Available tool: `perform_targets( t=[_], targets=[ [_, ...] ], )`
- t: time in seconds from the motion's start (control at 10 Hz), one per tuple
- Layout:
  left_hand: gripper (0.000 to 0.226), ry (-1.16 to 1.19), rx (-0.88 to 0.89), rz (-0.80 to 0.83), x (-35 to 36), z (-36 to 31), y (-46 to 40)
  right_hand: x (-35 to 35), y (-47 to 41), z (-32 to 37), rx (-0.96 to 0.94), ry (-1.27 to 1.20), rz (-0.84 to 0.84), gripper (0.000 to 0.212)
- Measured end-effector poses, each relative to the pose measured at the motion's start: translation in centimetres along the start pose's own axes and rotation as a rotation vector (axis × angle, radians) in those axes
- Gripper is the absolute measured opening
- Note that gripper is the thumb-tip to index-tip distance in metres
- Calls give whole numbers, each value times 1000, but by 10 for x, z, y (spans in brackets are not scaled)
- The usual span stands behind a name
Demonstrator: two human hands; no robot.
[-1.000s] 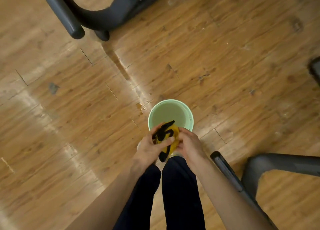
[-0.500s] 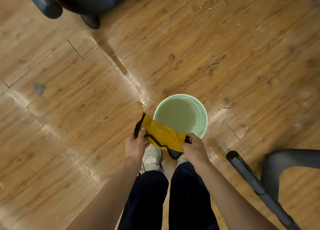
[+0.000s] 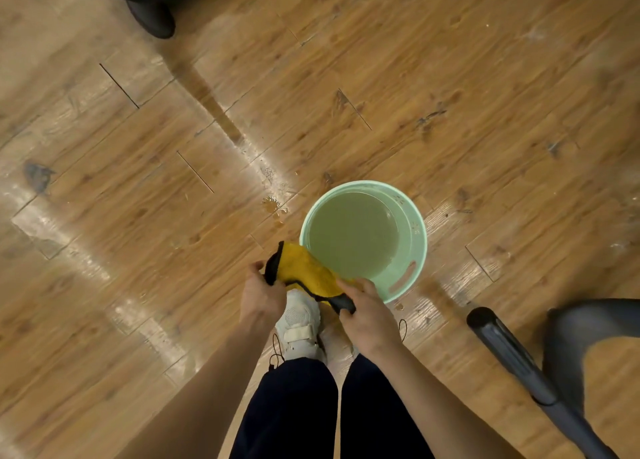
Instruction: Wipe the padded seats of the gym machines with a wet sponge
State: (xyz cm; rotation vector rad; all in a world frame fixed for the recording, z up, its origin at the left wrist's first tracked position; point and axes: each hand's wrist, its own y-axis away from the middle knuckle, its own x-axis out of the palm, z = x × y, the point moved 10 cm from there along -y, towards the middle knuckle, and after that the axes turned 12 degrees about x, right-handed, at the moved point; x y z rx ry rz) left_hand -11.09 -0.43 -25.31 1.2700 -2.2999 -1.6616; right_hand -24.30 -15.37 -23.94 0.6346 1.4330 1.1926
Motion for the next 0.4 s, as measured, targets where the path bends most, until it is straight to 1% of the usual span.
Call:
perform_targets(
  t=[0.1, 0.2, 0.3, 0.4],
  targets=[
    [61, -17, 4, 62, 4, 1, 2, 14, 2, 2, 8, 2, 114, 52],
    [55, -59, 44, 133, 7, -5, 14, 5, 13, 4, 20, -63, 96, 42],
    [47, -43, 29, 165, 7, -9, 23, -18, 29, 0, 71, -173, 74, 31],
    [34, 14, 42, 185, 3, -21, 40, -40, 51, -6, 91, -260, 73, 29]
  ],
)
